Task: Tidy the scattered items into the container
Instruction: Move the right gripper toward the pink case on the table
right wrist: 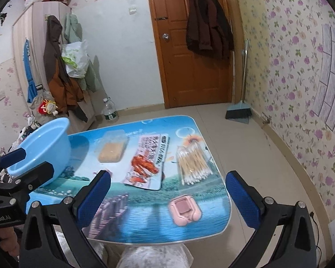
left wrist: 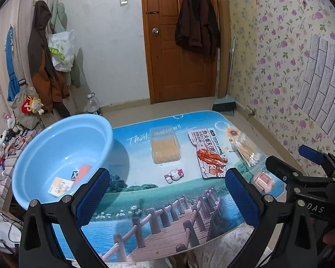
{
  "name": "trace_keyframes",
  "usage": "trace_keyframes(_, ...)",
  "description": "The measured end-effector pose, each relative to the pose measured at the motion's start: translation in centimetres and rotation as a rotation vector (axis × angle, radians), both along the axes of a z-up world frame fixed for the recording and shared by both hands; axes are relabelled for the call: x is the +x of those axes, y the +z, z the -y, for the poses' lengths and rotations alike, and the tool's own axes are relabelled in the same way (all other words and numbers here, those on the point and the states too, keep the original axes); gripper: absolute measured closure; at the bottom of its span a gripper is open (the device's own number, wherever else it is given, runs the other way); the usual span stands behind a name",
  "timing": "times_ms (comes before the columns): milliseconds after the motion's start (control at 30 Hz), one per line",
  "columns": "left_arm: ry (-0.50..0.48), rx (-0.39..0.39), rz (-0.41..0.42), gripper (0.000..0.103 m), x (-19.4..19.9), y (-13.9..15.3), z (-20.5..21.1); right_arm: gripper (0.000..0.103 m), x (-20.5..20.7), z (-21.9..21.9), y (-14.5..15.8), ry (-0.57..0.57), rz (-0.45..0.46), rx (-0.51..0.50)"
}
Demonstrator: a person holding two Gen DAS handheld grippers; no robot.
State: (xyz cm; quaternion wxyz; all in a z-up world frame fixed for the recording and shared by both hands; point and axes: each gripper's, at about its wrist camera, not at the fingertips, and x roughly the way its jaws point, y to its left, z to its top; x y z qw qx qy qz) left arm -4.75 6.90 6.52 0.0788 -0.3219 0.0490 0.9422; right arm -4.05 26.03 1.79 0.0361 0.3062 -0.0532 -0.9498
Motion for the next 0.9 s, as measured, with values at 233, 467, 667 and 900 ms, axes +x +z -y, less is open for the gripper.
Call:
trace_keyframes(233, -0.001, -0.021, 0.045, 0.0, -2.0, -1.8, -0.7, 0.0, -1.8, -1.1, -2.1, -0.019, 0.044, -0.007)
trace_keyframes(467, 0.04, -0.031, 0.099, 0.0, -4.2, -4.1, 0.0, 0.0, -3.3, -1.2, -4.0, -0.002, 0.075, 0.004)
trace_keyframes(667, 0.044, -0.03, 0.136, 0.0, -5.6, -5.9, 0.0, 0.0, -4.1, -0.7, -5.6, 0.032, 0.097, 0.023)
trace_keyframes(900, 0.021, -0.048, 0.15, 0.0, -7.5, -7.6, -0.5, 0.0, -3.8, -1.6, -8.0, 0.045, 0.12, 0.044)
